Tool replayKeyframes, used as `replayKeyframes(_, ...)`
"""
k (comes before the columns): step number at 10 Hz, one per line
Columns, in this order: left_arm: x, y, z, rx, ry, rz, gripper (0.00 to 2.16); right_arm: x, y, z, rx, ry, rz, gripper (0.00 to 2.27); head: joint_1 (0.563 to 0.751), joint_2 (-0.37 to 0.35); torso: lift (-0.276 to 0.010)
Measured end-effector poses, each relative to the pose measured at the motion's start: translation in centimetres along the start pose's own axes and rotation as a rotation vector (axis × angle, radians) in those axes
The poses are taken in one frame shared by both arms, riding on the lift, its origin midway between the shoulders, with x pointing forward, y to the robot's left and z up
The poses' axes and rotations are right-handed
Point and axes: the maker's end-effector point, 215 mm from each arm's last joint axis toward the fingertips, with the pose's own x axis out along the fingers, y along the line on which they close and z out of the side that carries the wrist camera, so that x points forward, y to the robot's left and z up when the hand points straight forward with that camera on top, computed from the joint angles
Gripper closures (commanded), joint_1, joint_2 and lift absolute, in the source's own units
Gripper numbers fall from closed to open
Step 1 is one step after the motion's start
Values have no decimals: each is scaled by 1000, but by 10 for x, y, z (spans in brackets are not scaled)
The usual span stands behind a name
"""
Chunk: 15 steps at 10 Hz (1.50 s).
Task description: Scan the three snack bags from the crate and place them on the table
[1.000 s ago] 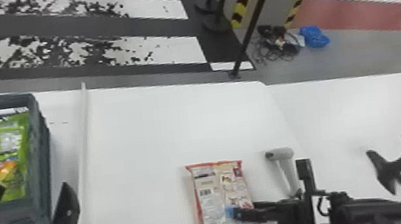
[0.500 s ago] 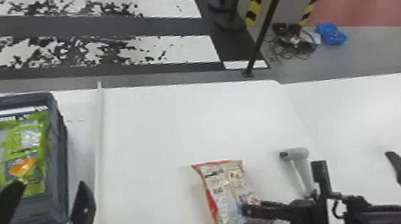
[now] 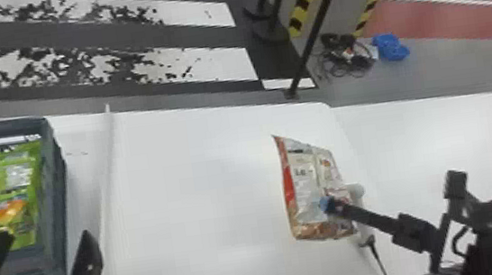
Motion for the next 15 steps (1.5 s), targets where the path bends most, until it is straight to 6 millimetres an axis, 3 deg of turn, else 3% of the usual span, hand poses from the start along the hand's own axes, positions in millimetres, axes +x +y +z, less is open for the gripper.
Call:
replayKeyframes(2,-2,-1,-6,-4,8,0,66,-33,-52,73,86,-208,-108,2233,695,-350,-37)
replayKeyframes(5,-5,-2,-15,-6,16,1,66,-82,-159,139,165,-416,-376,2233,695,-350,-37)
replayKeyframes(7,-5,-4,-11,-6,10,-4,66,-117,-222,149,200,-506,-599,2229,695,-350,-37)
replayKeyframes(9,-7,-9,-5,-1,1,-12,66,-145,-273,122,274,-525,-828,2229,695,-350,-37)
replayKeyframes(10,-10,-10,-3,0,-4,-13,66,-151,-288,108,306,-525,-892,2148,695,-350,-37)
replayKeyframes(12,-14,-11,-1,1,-14,-13,66,-159,-305,97,326,-538,-989,1430,695,-350,-37)
replayKeyframes(13,-15,-13,-2,-2,-13,-16,66,-158,-310,90,315,-521,-1040,370,695,-350,-37)
replayKeyframes(14,-16,-16,-2,-4,-17,-20,66,-156,-314,80,297,-483,-1097,-1,695,-350,-37)
replayKeyframes(15,-16,-19,0,-4,-22,-26,66,-149,-314,72,254,-425,-1125,6,695,-350,-37)
